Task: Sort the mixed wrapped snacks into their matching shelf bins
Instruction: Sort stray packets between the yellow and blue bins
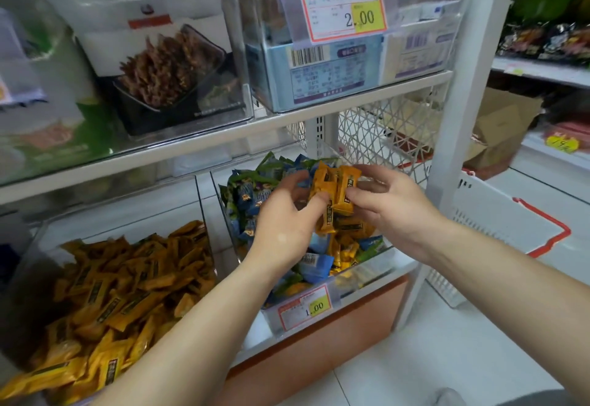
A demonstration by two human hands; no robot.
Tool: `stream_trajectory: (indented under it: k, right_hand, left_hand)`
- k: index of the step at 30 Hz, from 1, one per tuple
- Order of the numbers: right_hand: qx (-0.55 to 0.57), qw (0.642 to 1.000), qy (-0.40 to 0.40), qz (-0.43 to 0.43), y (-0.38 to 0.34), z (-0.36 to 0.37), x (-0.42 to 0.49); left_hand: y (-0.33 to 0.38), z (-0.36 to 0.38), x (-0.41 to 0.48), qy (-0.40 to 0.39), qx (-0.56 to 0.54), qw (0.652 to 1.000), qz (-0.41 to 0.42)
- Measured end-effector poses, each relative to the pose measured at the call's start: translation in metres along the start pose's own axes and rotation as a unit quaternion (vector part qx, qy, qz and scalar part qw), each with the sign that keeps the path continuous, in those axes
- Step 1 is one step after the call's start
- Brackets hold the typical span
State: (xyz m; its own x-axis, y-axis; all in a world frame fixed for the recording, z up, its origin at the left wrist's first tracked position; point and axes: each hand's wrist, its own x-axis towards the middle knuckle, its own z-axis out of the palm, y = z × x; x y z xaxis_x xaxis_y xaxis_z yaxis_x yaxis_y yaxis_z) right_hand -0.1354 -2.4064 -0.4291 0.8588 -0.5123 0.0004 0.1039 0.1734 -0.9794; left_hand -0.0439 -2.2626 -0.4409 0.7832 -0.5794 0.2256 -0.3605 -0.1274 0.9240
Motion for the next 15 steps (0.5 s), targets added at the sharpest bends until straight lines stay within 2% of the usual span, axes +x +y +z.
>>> stream_trajectory:
  k: [4,9,15]
  right_hand:
    - [0.066,0.997,-0.043,-0.005,-0.006,0.0,-0.008]
    - [0.033,0.999,-0.011,-0.025,-0.009,0.013,-0.014]
    - [0.032,0.998,-0.046,-0.042,-0.007,0.049,-0.021]
  left_hand:
    - [0.012,0.002,-0.004,0.003,-0.021,0.999,0.041]
    - [0.022,0.008,-0.012,0.019,-0.132,0.991,-0.013]
    - [0.016,-0.021,-0.022,0.051,-0.093,0.994,-0.002]
